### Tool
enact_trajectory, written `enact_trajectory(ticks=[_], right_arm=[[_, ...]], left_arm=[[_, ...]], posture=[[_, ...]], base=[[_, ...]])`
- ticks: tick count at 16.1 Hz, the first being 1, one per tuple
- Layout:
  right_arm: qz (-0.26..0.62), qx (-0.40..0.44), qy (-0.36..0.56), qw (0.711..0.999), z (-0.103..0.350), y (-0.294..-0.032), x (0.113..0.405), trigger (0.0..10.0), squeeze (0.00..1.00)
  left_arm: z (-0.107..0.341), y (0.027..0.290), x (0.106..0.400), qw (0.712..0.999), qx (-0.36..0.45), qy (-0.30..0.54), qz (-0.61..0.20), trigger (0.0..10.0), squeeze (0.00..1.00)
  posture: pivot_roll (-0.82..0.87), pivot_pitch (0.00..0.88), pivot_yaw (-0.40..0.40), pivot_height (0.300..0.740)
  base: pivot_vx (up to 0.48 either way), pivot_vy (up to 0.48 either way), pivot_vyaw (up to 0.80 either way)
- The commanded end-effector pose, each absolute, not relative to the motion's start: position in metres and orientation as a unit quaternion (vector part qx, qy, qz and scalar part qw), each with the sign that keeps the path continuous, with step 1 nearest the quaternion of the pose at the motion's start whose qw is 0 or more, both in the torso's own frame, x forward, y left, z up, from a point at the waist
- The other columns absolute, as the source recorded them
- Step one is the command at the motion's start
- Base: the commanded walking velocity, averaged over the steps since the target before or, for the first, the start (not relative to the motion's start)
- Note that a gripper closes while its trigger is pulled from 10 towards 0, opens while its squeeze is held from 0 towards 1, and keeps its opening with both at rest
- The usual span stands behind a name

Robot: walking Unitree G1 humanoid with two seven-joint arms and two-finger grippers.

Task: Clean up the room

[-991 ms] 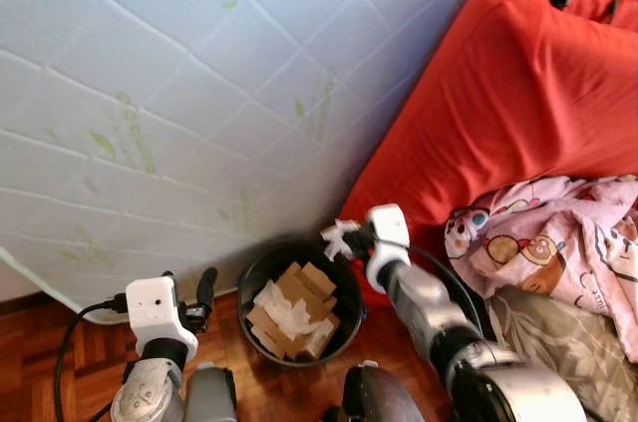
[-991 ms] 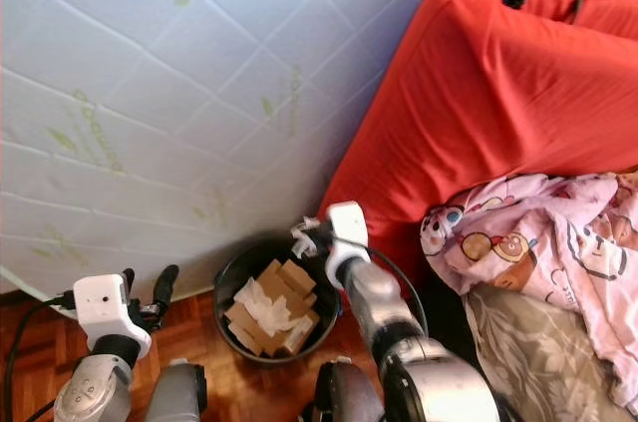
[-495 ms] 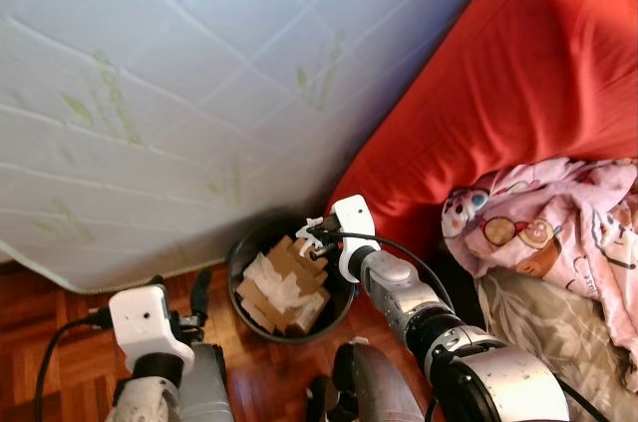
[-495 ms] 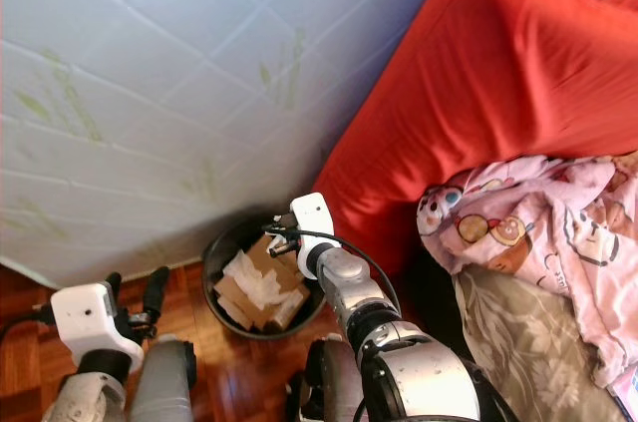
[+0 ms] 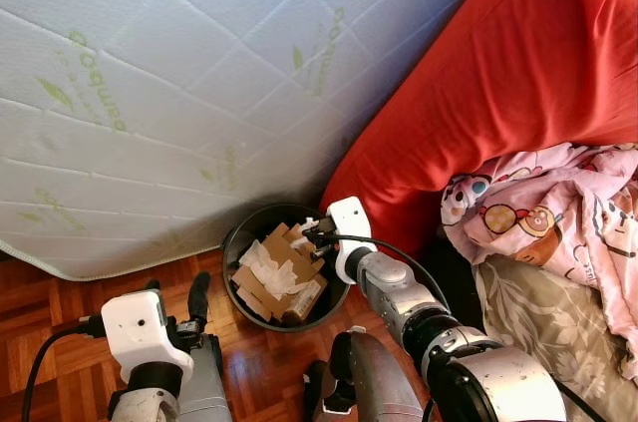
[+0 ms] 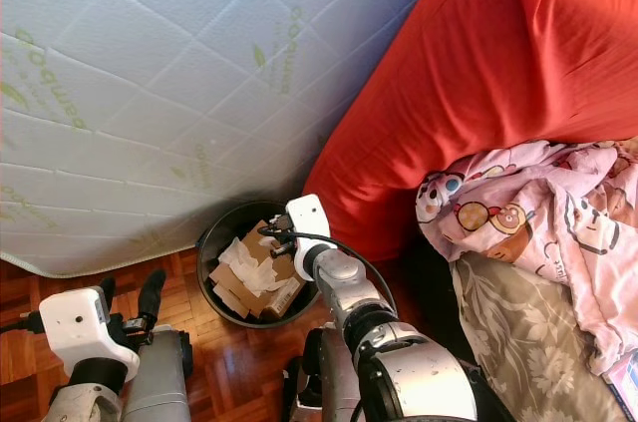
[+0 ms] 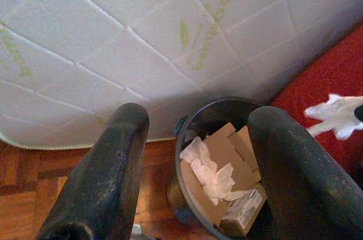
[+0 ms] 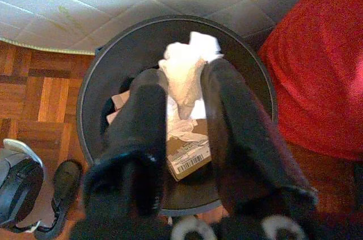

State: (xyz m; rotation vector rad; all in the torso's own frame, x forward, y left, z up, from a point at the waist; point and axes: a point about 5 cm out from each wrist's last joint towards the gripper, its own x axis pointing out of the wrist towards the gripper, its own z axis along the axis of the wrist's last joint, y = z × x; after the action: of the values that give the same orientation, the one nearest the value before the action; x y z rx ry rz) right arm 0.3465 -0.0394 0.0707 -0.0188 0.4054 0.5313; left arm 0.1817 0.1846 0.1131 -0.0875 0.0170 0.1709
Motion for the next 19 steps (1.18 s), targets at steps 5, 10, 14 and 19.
enact_trajectory(ticks=[5, 10, 14, 19], right_arm=[[0.254, 0.002, 0.224, 0.941, 0.06, -0.043, 0.34, 10.0, 1.0], [0.249, 0.009, 0.221, 0.943, 0.059, -0.044, 0.34, 10.0, 0.96], [0.147, 0.115, 0.18, 0.966, 0.066, -0.085, 0.353, 10.0, 0.0], [0.036, 0.138, 0.205, 0.968, 0.019, -0.162, 0.316, 10.0, 0.0]], left_arm=[[0.11, 0.18, 0.177, 0.995, -0.039, 0.03, 0.083, 10.0, 0.0], [0.109, 0.18, 0.178, 0.996, -0.035, 0.035, 0.079, 10.0, 0.0], [0.098, 0.185, 0.179, 0.995, -0.033, 0.05, 0.081, 10.0, 0.0], [0.073, 0.199, 0.188, 0.993, -0.021, 0.082, 0.08, 10.0, 0.0]], posture=[[0.26, 0.402, -0.262, 0.631], [0.26, 0.4, -0.253, 0.631], [0.24, 0.364, -0.241, 0.631], [0.23, 0.269, -0.201, 0.631]], base=[[0.0, 0.0, 0.0], [0.0, 0.0, 0.0], [0.0, 0.0, 0.0], [0.0, 0.0, 0.0]])
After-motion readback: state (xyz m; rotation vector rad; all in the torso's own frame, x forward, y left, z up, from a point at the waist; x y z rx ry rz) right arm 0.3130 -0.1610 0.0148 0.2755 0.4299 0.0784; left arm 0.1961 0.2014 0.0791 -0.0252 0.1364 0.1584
